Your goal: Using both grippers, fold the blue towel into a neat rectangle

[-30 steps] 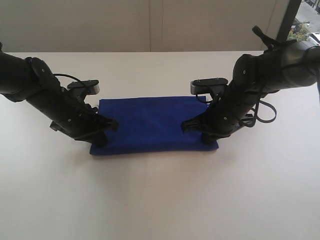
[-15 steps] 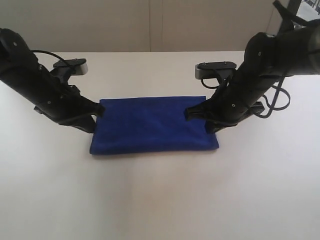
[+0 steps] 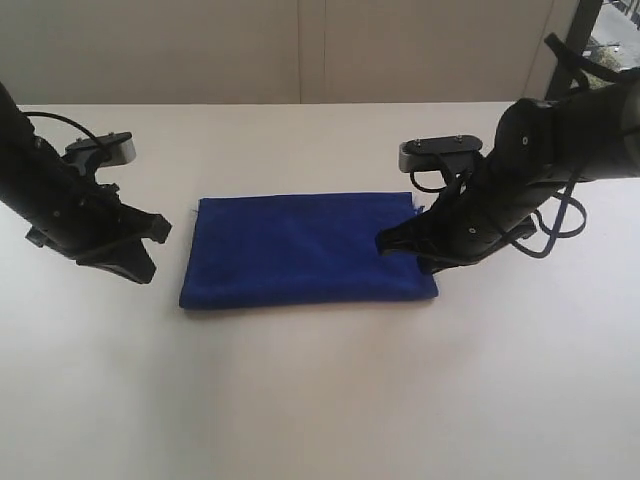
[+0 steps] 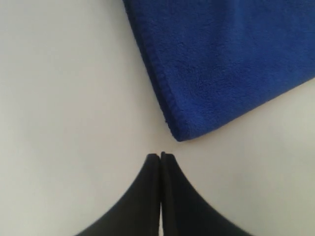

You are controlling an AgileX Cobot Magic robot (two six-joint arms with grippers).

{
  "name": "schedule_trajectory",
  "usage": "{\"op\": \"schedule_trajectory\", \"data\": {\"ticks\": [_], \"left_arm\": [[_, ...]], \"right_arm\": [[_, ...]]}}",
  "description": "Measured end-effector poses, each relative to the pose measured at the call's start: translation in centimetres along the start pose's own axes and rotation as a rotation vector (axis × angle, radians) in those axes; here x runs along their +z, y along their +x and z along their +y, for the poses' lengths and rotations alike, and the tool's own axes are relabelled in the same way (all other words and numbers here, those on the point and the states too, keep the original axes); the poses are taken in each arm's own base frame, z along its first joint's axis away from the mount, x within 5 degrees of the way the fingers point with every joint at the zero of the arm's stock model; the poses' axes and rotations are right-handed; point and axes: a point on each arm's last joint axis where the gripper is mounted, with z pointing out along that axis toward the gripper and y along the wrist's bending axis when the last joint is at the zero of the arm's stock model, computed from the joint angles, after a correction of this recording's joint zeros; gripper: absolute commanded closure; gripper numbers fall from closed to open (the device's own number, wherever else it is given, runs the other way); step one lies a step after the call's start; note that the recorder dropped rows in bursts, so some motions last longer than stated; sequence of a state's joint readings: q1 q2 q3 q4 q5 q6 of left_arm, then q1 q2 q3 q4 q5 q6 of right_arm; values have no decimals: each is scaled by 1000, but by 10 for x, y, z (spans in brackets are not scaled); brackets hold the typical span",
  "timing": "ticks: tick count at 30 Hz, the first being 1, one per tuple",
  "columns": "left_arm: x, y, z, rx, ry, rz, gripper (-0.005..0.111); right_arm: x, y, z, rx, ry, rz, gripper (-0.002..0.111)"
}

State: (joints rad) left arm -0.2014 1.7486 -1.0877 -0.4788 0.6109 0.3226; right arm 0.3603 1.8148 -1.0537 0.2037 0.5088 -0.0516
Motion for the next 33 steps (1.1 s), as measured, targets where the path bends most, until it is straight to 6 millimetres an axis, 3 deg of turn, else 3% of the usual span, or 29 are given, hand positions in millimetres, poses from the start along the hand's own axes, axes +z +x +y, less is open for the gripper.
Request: {"op": "schedule_trajectory", "data": {"ticks": [8,33], "left_arm": [[6,8,4,47,-23,17,107],[6,9,5,56,-27,30,107]], "right_arm": [[29,5,-5,5,19,5,108],[25,11,-4,5,13,76,108]]}}
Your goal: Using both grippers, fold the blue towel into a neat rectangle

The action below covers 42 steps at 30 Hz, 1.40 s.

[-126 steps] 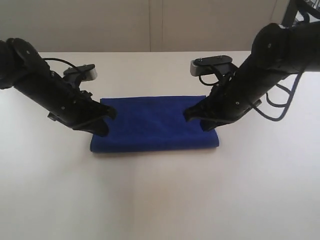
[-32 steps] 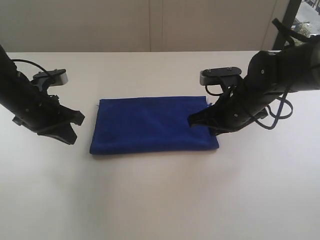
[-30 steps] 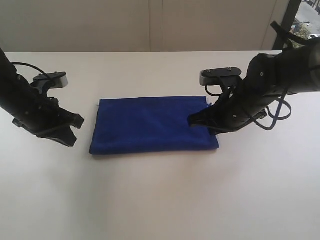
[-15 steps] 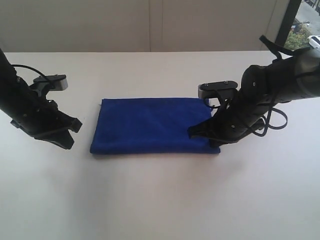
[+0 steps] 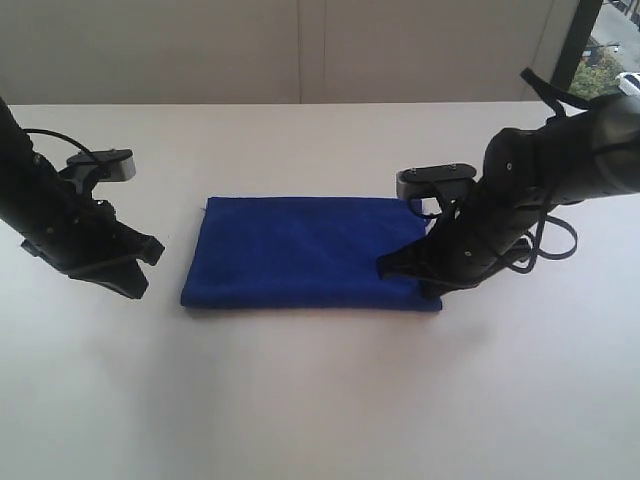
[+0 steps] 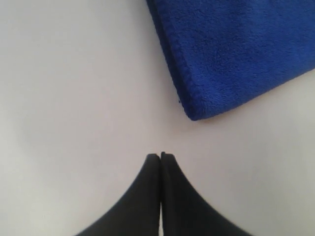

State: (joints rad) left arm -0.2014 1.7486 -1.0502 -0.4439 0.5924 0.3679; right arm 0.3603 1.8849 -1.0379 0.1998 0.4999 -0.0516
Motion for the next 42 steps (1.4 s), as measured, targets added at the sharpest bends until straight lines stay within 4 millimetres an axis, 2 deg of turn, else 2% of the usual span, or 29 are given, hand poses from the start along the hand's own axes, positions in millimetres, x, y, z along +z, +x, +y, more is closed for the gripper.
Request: {"op": "schedule_trajectory", "data": {"ticks": [3,8,14,20,27,30,35,42], "left_arm": [[0,0,0,0,0,0,107],[-10,0,-3,-9,0,-19,107],[-38,5,2,-81,-38,-60,107],[-67,9,-4,-75,-75,-122,107],[-113,23,-24,-20,-95,-261,107],[-127,37,-32,-4,-105,-303,107],[-137,64,-40,12,-128,-371,107],[-152,107,-52,42,-172,-529,107]], "right_arm": [[-12,-3,2,17,-5,-38,108],[-50,-10,1,65,-17,-143,108],[-84,-6,-23,143,-1,-172,108],[-110,18,-31,107,32,-178,108],[-156,46,-26,69,41,-331,108],[-178,57,-23,57,42,-429,108],[-214,84,-19,33,44,-581,108],[-245,130,-16,8,44,-750,108]]}}
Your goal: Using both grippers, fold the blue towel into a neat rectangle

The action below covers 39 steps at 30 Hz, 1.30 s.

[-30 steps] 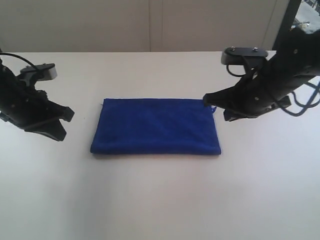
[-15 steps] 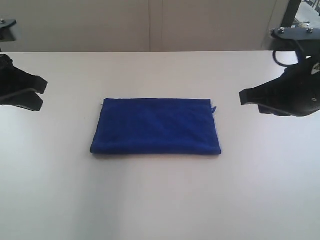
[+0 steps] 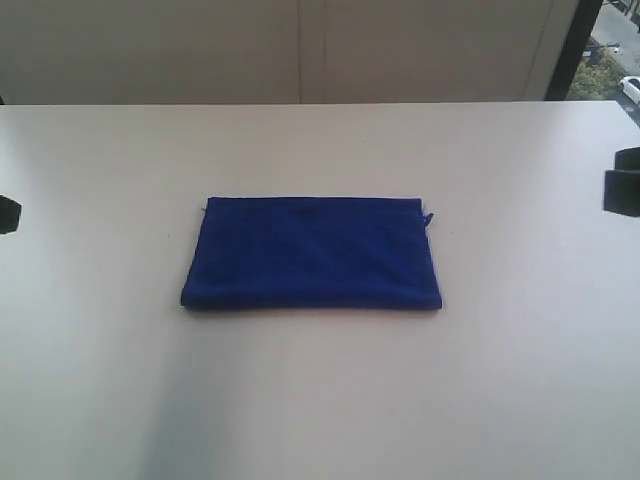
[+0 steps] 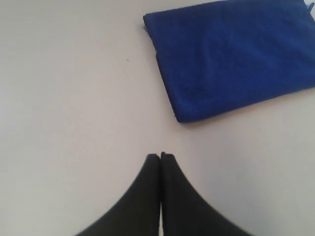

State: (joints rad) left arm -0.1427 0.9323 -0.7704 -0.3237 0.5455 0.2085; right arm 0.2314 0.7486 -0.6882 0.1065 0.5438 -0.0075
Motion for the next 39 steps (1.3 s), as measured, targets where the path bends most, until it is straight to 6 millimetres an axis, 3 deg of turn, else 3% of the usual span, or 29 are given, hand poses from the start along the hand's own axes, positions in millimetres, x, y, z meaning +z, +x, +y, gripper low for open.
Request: {"op": "schedule_trajectory", "data": {"ticks": [6,11,35,39], "left_arm": [[-36,21,-11,42,-12,-147,107],[-55,35,-16,71,-28,-246,107],[-57,43,-17,83,-23,-219,107],[-57,42,-17,83,-23,-221,107]], "right_arm": [[-39,20,0,-9,-10,-143,108],[-54,33,-1,-14,-13,-299,108],[-58,39,-1,-15,-14,-349,108],[-66,41,-2,-12,-11,-385,108]]}}
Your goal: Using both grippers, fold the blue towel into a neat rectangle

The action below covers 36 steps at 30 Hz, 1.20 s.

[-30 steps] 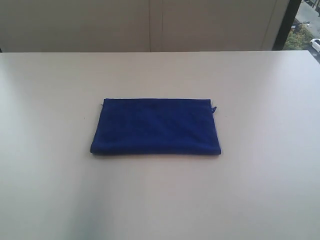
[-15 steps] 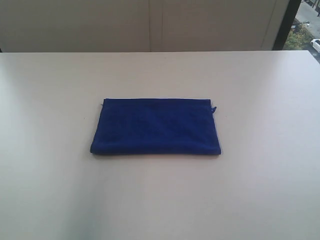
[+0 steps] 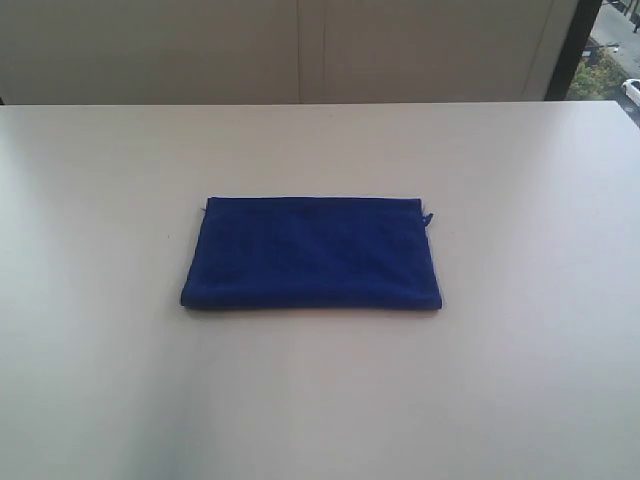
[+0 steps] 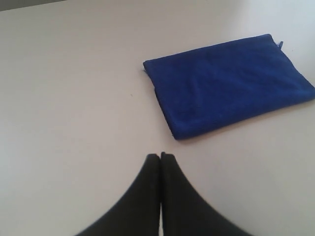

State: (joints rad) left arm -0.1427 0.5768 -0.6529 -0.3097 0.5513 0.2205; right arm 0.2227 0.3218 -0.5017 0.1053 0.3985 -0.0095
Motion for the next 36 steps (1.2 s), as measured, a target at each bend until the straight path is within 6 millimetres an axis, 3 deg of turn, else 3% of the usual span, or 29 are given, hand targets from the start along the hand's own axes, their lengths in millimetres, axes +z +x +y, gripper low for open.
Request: {"op": "schedule_trajectory", "data": {"ticks": [14,21,23,27,31,36], "left_arm": [[0,0,0,0,-1,-3,107],[0,0,0,0,-1,-4,107],[0,0,0,0,-1,-4,107],[0,-1,0,0,-2,-6,107],[0,-1,0,0,-3,-7,107],[0,-1,0,0,-3,-7,107]], "right_arm": [[-36,-5,-4,4,139,-180,108],[-40,-2,-3,1,140,-200,108],[-39,7,-4,3,141,-190,108],[-31,49,-9,3,149,-157,108],[-19,77,-13,10,158,-67,108],[-13,93,-16,6,165,-20,108]]}}
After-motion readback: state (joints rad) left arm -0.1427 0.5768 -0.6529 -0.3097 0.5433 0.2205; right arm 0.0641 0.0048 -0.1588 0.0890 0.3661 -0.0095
